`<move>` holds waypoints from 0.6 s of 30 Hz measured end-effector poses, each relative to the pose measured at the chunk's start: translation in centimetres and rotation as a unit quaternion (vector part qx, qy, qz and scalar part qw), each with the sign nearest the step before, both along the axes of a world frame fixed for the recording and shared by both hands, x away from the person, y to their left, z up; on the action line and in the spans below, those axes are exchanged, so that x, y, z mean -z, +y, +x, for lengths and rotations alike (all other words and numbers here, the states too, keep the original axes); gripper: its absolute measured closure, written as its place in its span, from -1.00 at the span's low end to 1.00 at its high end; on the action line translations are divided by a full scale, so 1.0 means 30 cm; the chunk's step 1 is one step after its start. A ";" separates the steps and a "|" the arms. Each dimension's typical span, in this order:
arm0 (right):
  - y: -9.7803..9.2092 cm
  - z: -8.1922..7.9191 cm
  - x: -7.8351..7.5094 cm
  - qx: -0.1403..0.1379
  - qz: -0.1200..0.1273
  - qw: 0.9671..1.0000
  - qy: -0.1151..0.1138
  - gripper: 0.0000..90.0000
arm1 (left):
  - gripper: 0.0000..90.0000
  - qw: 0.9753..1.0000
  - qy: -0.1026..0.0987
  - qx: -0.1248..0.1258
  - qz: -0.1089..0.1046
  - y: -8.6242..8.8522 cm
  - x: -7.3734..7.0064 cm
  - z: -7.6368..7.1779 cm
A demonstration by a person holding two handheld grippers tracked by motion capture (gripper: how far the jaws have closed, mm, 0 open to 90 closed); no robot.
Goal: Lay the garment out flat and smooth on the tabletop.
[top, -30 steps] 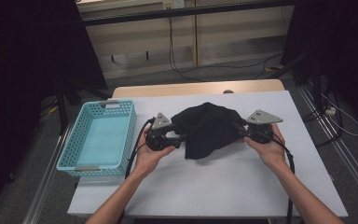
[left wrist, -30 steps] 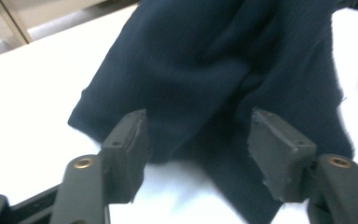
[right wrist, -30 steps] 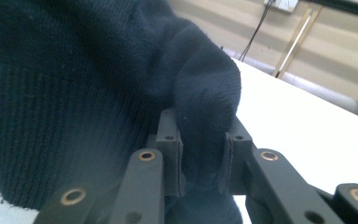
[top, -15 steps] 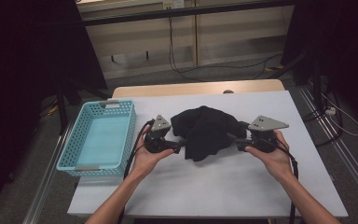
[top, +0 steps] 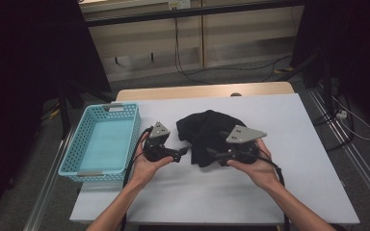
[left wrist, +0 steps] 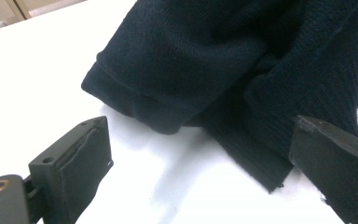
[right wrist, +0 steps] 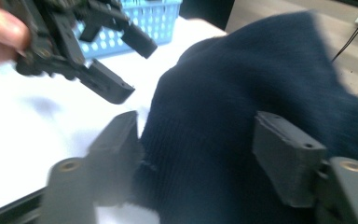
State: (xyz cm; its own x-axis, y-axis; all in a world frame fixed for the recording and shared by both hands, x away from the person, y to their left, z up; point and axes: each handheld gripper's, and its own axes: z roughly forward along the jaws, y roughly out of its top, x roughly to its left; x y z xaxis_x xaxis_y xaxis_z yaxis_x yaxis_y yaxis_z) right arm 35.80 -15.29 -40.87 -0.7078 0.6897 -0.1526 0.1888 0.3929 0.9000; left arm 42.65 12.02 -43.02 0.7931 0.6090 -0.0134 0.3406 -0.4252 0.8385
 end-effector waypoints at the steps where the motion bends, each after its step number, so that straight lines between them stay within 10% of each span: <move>1: 0.014 0.018 0.011 0.005 -0.002 1.000 0.001 -0.50 | -0.88 1.000 0.006 0.001 -0.002 0.000 0.002 0.002; 5: 0.055 0.068 0.057 0.026 -0.032 0.999 -0.014 -0.74 | -0.89 1.000 0.010 -0.004 0.007 -0.004 0.011 0.007; 10: 0.064 0.106 0.122 0.040 -0.056 0.997 0.022 -0.78 | -0.88 1.000 0.002 -0.002 0.016 -0.010 0.014 0.009; 18: 0.003 0.082 0.077 0.036 -0.036 0.998 0.023 0.35 | -0.87 1.000 -0.003 0.000 0.013 -0.028 0.026 0.016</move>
State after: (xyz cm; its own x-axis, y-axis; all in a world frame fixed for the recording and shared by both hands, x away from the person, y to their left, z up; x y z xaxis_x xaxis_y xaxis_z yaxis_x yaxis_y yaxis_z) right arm 38.26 -15.21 -43.17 -0.6641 0.7278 -0.1713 0.2601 0.4397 0.8597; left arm 43.14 11.16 -43.80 0.7934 0.6087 0.0077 0.3347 -0.4467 0.8297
